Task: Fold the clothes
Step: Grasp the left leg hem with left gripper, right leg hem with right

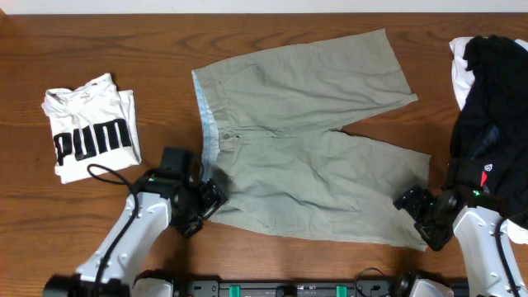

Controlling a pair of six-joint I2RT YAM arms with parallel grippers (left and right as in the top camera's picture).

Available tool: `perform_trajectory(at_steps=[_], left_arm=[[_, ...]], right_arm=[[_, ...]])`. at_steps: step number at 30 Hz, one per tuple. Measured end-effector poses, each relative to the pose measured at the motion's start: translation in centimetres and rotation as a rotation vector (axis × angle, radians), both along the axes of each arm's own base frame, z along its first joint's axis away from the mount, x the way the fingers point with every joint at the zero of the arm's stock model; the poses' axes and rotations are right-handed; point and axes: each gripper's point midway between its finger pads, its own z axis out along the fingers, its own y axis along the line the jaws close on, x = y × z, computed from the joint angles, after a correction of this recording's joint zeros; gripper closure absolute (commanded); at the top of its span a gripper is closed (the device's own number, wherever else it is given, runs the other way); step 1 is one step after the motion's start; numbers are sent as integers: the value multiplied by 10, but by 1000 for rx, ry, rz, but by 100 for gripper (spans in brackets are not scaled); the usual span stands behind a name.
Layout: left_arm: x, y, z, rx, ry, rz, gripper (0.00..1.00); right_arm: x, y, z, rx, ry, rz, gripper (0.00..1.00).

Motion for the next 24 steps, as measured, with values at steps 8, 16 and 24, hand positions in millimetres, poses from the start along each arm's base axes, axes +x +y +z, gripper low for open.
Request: perform_trajectory(at_steps=[8, 16, 24], left_arm=[[2, 0, -12, 7, 35, 14, 77], [9, -2, -11, -1, 0, 4, 94], [34, -6, -2, -20, -126, -5, 94]], right_arm=[[0, 0, 0, -1, -1, 14, 11], [-10, 1, 6, -2, 50, 41, 11], [-4, 1, 40, -11, 26, 113, 9]])
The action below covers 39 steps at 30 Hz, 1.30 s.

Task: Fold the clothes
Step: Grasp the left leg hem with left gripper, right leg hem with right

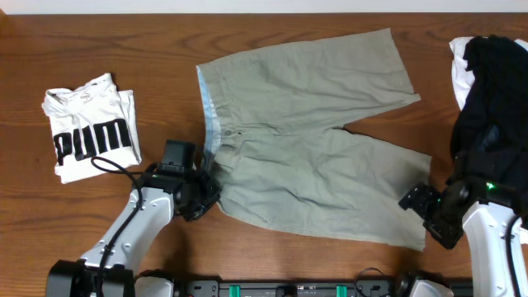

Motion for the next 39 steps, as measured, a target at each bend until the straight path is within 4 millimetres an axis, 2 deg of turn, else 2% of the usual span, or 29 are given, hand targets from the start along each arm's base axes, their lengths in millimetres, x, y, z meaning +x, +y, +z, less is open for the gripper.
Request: perform_trajectory(at_steps=[5, 13, 21, 31, 39], left_arm=[[0, 0, 0, 0, 2, 0, 94], [-1, 0, 0, 1, 2, -1, 94], [-1, 0, 0, 2, 0, -7, 94], [-1, 0, 0, 2, 0, -8, 93], [-1, 0, 0, 2, 0, -8, 93]], right_arm=[[-8, 14, 3, 51, 28, 16, 8], [-5, 10, 0, 38, 25, -84, 9], [-23, 10, -29, 17, 77, -185, 10], [-24, 6, -42, -5, 68, -237, 10], [-38, 10, -66, -4, 86, -260, 12]])
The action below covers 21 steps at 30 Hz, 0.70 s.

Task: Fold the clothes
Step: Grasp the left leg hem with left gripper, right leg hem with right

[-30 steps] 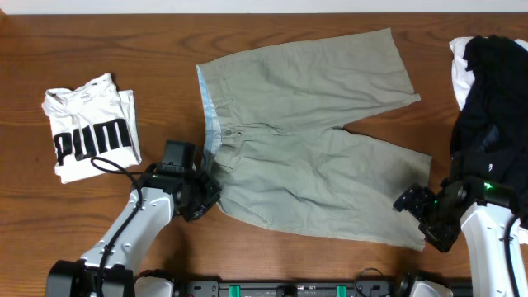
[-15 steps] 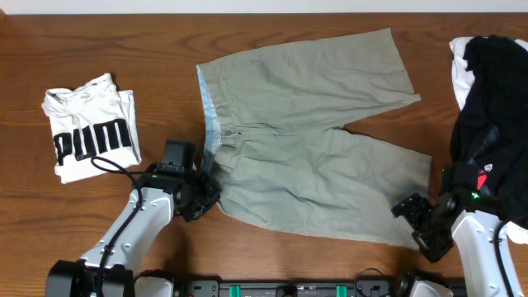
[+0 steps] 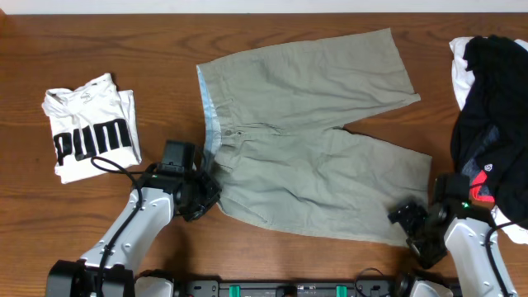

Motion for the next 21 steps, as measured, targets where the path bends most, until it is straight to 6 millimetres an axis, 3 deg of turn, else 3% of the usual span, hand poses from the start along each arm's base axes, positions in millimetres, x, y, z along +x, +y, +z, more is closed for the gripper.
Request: perform_trajectory(at_steps=[5, 8, 13, 14, 21], left_arm=[[0, 0, 0, 0, 0, 0, 93], [-1, 0, 0, 1, 3, 0, 93], [-5, 1, -1, 6, 15, -14, 93], [-6, 1, -1, 7, 19, -17, 94], [-16, 3, -3, 20, 44, -64, 94]], right_arm=[[7, -5, -1, -28, -31, -11, 16], [14, -9, 0, -50, -60, -16, 30], [26, -14, 0, -67, -110, -19, 92], [26, -13, 0, -66, -114, -21, 99], [26, -13, -1, -63, -114, -1, 99]])
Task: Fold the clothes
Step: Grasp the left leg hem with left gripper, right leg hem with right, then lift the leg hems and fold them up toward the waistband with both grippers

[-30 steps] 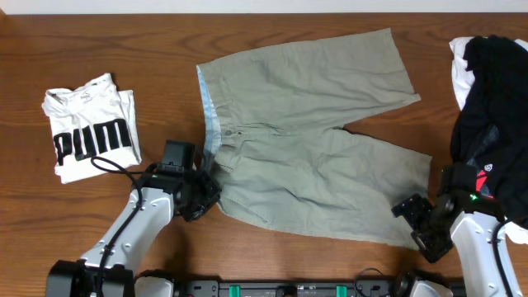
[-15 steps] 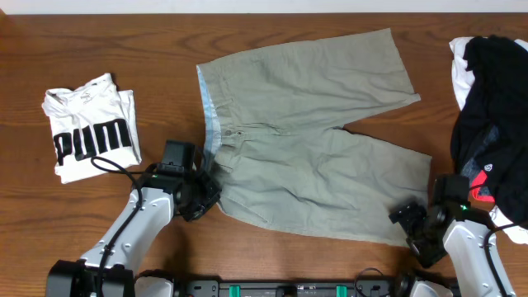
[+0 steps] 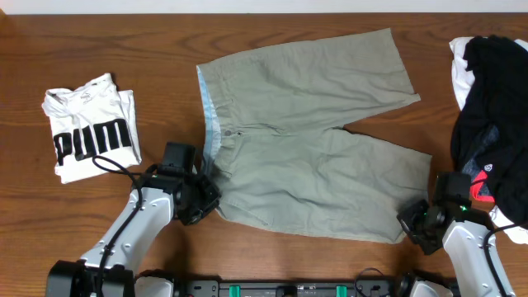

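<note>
Khaki shorts (image 3: 305,140) lie spread flat in the middle of the table, with the waistband at the left and both legs pointing right. My left gripper (image 3: 205,195) sits at the near-left corner of the waistband, its fingers closed on the fabric edge. My right gripper (image 3: 409,224) rests at the near-right hem corner of the nearer leg. From overhead its dark fingers do not show whether they are open or shut.
A folded white t-shirt with black lettering (image 3: 91,128) lies at the left. A pile of black and white clothes (image 3: 495,91) fills the right edge, just beyond the right arm. The wooden table (image 3: 99,41) shows around the shorts.
My right gripper has shifted slightly right and toward the front, from over the leg's hem to its corner. The left gripper and the shorts look unchanged.
At first both grippers stood by the near corners of the shorts. The left one then sat at the waistband corner, the shorts lay slightly further right, and the right arm was off the hem. Later the right gripper was over the hem, and it now sits at the corner.
</note>
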Controlling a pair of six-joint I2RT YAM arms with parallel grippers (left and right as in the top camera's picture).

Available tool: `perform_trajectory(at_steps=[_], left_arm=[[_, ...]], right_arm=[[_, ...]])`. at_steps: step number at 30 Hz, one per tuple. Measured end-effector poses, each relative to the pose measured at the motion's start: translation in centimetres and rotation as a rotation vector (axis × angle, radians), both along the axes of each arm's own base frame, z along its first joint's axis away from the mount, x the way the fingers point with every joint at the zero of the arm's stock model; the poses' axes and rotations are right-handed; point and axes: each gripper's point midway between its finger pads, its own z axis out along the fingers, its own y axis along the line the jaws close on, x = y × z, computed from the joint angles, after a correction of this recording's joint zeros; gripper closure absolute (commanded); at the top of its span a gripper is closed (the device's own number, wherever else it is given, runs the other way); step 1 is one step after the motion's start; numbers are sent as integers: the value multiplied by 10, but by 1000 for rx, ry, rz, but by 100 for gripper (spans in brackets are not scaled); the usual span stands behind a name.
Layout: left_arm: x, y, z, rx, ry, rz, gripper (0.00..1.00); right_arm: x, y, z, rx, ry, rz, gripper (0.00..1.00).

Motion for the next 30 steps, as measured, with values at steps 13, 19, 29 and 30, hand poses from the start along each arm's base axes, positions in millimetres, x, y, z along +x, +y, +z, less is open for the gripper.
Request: perform_trajectory(at_steps=[13, 19, 29, 30], left_arm=[[-26, 4, 37, 10, -102, -154, 94], [-46, 6, 59, 6, -157, -174, 94], [-24, 13, 95, 50, -428, -152, 94], [-17, 14, 100, 57, -469, -146, 94]], right_arm=[[18, -3, 47, -2, -13, 88, 99], [43, -10, 100, -54, -150, 124, 99], [77, -10, 169, -115, -384, 220, 99], [81, -10, 172, -118, -400, 227, 99]])
